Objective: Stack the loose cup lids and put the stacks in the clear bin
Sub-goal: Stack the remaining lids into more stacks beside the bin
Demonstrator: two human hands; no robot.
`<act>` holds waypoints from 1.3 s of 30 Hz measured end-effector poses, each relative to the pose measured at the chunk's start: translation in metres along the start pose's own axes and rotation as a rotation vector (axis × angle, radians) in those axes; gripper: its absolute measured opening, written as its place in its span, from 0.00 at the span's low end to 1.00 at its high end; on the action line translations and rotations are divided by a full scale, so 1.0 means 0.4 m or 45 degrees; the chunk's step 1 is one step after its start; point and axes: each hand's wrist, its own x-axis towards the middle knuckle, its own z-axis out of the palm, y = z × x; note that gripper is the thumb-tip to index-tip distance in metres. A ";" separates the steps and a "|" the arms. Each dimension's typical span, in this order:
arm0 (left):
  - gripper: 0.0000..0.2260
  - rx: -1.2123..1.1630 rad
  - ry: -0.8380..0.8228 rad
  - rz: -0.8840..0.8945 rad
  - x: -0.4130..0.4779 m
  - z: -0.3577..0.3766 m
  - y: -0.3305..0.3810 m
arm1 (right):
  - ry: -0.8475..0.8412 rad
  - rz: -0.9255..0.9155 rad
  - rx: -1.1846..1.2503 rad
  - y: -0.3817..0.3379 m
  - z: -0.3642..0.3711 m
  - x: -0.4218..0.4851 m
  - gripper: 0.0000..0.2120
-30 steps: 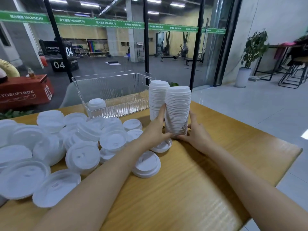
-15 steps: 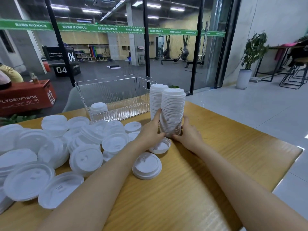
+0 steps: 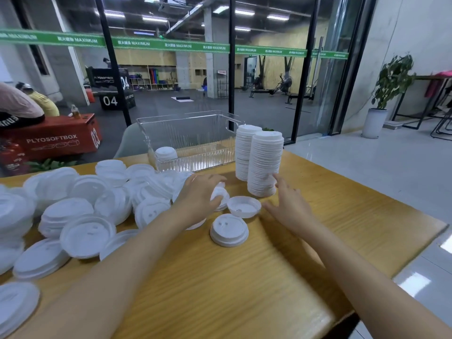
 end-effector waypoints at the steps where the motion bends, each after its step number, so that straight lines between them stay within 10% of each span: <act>1: 0.18 0.015 0.009 0.001 -0.025 -0.019 -0.002 | 0.008 -0.026 -0.038 -0.017 -0.007 -0.019 0.37; 24: 0.25 0.203 0.182 -0.385 -0.728 -0.356 -0.187 | -0.161 -0.910 0.053 -0.621 0.198 -0.358 0.24; 39: 0.36 0.075 0.098 -0.466 -0.791 -0.335 -0.302 | 0.066 -1.114 -0.032 -0.625 0.296 -0.263 0.21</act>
